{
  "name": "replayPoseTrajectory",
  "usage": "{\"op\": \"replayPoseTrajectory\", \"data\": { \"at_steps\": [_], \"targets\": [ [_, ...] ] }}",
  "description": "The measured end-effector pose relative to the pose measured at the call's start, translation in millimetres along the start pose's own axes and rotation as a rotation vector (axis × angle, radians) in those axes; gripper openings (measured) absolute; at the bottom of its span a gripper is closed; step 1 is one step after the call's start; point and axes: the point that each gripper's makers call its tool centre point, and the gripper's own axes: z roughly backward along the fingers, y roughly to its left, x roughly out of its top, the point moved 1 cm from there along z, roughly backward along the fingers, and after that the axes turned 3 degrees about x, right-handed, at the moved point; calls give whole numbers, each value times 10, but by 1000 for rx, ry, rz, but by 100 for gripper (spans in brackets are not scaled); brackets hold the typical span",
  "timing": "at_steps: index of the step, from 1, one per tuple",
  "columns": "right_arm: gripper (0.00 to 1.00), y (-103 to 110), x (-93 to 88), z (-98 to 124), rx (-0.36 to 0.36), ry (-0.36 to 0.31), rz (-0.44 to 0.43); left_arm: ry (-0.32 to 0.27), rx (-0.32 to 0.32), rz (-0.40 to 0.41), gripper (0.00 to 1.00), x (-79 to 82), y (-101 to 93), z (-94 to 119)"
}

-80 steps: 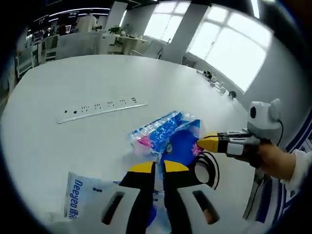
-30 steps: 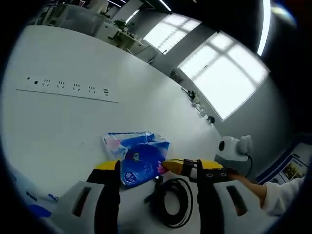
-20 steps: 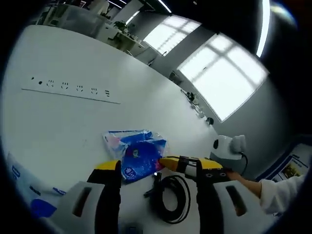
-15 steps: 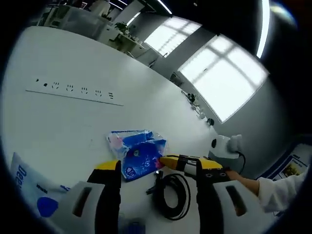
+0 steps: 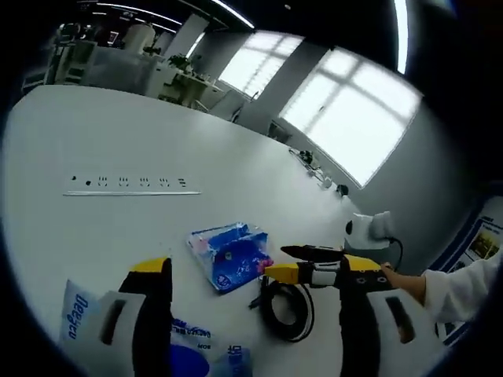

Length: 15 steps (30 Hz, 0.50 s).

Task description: Arrange the tabletop items into an orderly group along one side of the table until the central work area is clear of visible clutter.

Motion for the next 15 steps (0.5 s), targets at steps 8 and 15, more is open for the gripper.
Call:
{"op": "replayPoseTrajectory", "data": {
  "at_steps": [8, 15],
  "targets": [
    [81, 254, 98, 234, 34, -11, 29, 33, 66, -63, 100, 12, 19, 308],
    [78, 445, 77, 473, 45, -8, 44, 17, 85, -59, 100, 78, -6, 608]
  ]
}}
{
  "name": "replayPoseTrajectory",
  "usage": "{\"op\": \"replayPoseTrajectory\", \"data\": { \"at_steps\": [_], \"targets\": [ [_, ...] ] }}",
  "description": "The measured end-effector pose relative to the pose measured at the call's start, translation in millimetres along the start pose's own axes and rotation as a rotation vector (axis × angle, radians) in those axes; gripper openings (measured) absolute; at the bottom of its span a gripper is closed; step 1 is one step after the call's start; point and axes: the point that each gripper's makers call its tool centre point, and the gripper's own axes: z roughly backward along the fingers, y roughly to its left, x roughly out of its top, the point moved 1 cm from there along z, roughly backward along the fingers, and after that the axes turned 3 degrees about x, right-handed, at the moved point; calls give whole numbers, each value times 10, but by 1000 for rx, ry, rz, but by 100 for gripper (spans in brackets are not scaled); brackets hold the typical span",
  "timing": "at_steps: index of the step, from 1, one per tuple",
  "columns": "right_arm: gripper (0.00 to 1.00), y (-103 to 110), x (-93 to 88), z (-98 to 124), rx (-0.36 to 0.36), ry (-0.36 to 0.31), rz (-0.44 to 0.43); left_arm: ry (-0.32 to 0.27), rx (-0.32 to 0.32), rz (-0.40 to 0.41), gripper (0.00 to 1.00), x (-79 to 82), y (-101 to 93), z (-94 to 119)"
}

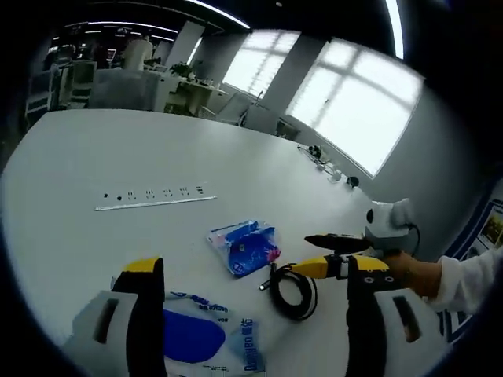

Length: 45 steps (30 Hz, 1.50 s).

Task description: Arrange the tabletop items into an orderly group along one side of the table until the central work area is clear of visible clutter.

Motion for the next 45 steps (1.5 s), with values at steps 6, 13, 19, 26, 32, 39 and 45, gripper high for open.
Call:
{"op": "replayPoseTrajectory", "data": {
  "at_steps": [6, 13, 19, 26, 32, 39, 45],
  "targets": [
    [77, 171, -34, 184, 3, -1, 3, -28, 10, 10, 100, 54, 58, 271],
    [75, 344, -126, 358, 8, -8, -15, -53, 17, 28, 98, 24, 84, 599],
    [74, 437, -242, 464, 4, 2, -34, -57, 34, 31, 99, -66, 162, 844],
    [72, 546, -304, 544, 1, 7, -39, -81, 51, 53, 99, -89, 223, 1055],
    [71, 562, -295, 531, 8, 3, -38, -86, 48, 42, 99, -108, 211, 1130],
    [69, 626, -327, 491, 22, 8, -43, -90, 61, 47, 98, -132, 310, 1209],
    [67, 698, -371, 430, 37, 19, -47, -95, 71, 52, 98, -112, 395, 1254]
  ]
}}
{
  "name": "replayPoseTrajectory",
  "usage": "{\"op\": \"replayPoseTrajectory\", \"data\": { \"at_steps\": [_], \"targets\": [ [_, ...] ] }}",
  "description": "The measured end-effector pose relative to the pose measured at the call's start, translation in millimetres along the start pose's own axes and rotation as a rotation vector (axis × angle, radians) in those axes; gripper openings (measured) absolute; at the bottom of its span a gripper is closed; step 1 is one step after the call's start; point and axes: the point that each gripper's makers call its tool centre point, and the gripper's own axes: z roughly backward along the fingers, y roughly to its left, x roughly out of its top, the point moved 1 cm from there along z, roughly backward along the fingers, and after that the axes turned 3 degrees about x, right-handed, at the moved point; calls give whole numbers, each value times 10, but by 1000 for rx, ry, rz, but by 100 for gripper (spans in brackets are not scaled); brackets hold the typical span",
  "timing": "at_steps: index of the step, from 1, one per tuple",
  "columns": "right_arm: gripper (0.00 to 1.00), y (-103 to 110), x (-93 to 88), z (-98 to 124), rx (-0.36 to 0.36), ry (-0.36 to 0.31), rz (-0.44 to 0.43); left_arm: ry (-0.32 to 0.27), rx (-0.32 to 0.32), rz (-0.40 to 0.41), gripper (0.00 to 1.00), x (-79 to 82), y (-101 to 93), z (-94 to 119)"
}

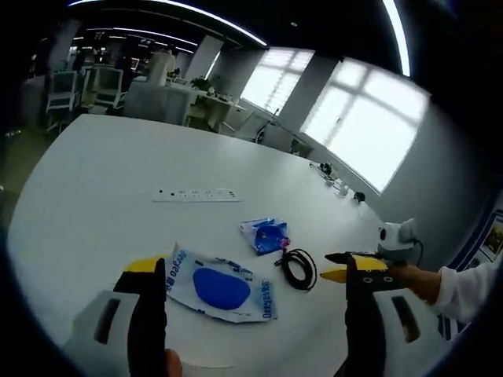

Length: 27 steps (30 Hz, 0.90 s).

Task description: Arrange the tabletop items into an orderly group along one side of the table until the central work area is clear of visible clutter.

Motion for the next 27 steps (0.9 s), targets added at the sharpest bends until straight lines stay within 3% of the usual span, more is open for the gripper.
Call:
{"op": "replayPoseTrajectory", "data": {
  "at_steps": [14, 22, 27],
  "targets": [
    [64, 207, -92, -61, 47, 8, -20, -15, 62, 55, 96, -77, 298, 125],
    [64, 255, -234, -44, 58, 2, -57, 34, 166, 34, 92, -370, 646, 268],
    [64, 293, -321, -4, 68, 2, -81, 61, 201, 70, 93, -581, 818, 339]
  ]
}}
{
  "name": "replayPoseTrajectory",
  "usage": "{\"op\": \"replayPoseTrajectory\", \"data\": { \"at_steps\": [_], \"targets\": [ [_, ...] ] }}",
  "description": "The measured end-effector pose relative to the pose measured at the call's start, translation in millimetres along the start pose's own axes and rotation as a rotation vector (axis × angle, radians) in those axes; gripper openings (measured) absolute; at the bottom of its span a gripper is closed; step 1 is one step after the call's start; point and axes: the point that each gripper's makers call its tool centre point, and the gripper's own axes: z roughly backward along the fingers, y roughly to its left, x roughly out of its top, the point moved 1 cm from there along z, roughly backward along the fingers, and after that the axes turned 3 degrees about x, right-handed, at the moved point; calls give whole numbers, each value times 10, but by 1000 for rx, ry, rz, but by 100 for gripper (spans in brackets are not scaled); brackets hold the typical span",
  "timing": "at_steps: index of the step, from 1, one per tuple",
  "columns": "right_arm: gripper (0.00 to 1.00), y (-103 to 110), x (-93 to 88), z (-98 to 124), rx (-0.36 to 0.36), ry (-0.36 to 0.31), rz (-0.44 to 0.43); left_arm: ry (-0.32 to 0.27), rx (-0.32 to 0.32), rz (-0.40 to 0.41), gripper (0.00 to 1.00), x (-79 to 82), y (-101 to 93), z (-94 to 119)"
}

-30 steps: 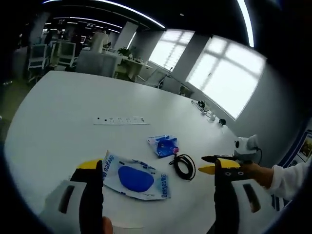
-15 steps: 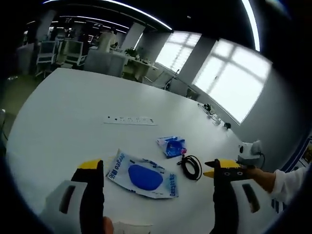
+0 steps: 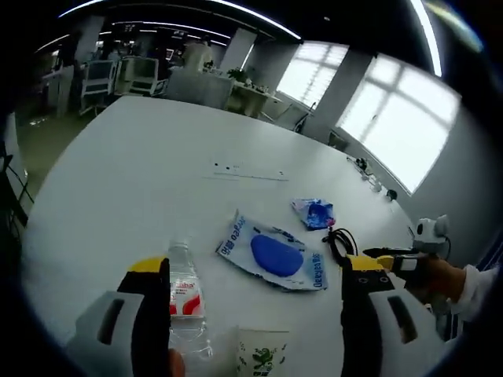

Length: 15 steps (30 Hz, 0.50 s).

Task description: Arrange the tabletop items into an orderly group along one side of the table until the central work area is clear of visible clutter.

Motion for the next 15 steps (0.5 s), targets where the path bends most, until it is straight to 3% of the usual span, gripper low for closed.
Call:
{"op": "replayPoseTrajectory", "data": {
  "at_steps": [3, 6, 15],
  "targets": [
    [64, 8, -52, 36, -1, 1, -17, 2, 39, 8, 92, -114, 132, 34],
    [64, -12, -132, 11, -6, 25, -19, 22, 35, 23, 92, -186, 163, 15],
    [63, 61, -158, 13, 7, 32, -27, 41, 83, 22, 90, -218, 258, -42]
  ]
}}
